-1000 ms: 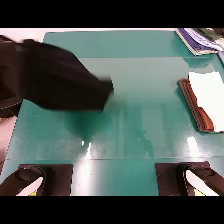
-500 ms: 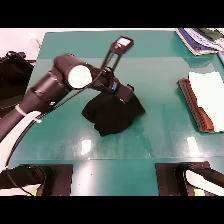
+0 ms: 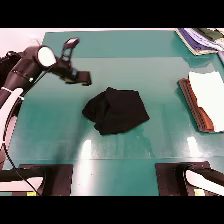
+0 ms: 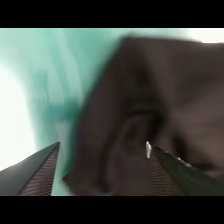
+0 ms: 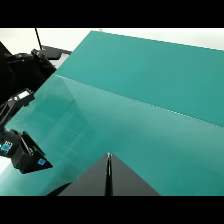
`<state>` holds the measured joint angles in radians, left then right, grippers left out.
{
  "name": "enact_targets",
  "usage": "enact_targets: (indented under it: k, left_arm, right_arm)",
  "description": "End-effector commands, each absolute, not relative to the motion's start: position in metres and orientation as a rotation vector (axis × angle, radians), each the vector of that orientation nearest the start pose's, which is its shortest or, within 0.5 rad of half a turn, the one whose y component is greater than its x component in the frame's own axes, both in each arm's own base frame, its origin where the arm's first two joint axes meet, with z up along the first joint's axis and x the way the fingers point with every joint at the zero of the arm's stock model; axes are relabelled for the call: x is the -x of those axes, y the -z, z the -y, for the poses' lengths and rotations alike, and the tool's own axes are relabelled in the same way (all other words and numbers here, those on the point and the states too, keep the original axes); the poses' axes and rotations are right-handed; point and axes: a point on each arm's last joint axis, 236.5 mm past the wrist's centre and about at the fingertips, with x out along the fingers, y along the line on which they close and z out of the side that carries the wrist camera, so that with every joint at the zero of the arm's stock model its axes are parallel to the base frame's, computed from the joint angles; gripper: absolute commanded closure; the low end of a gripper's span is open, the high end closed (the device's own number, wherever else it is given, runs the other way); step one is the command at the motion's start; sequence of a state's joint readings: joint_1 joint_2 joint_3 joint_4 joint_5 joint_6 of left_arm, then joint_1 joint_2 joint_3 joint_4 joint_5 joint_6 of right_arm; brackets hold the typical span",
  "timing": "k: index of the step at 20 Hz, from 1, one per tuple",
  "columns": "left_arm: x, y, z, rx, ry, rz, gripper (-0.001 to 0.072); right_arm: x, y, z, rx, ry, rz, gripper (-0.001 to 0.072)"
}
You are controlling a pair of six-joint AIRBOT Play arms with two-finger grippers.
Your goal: Fold the shirts.
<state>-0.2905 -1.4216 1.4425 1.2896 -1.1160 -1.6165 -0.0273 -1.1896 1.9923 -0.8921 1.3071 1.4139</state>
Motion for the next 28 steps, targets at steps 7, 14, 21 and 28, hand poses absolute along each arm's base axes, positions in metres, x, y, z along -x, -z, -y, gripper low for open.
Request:
enact_targets:
  k: [7, 14, 21, 28]
  left_arm:
    - [-0.382, 0.062, 0.201, 0.289, 0.42, -1.375, 0.0069]
    - [-0.406, 0.04, 0.207, 0.282, 0.433, -1.29, 0.0677]
    - [-0.422, 0.013, 0.209, 0.236, 0.476, -1.231, 0.0677]
    - [-0.418, 0.014, 0.209, 0.233, 0.48, -1.247, 0.0677]
  right_arm:
    - [-0.368, -0.377, -0.129, -0.177, -0.61, -0.535, 0.0689]
    - [-0.345, -0.204, -0.058, -0.429, -0.394, -0.949, 0.0687]
    - [-0.252, 0.041, -0.085, -0.855, -0.222, -1.374, 0.0162]
    - [-0.276, 0.082, -0.146, -0.915, -0.268, -1.364, 0.0213]
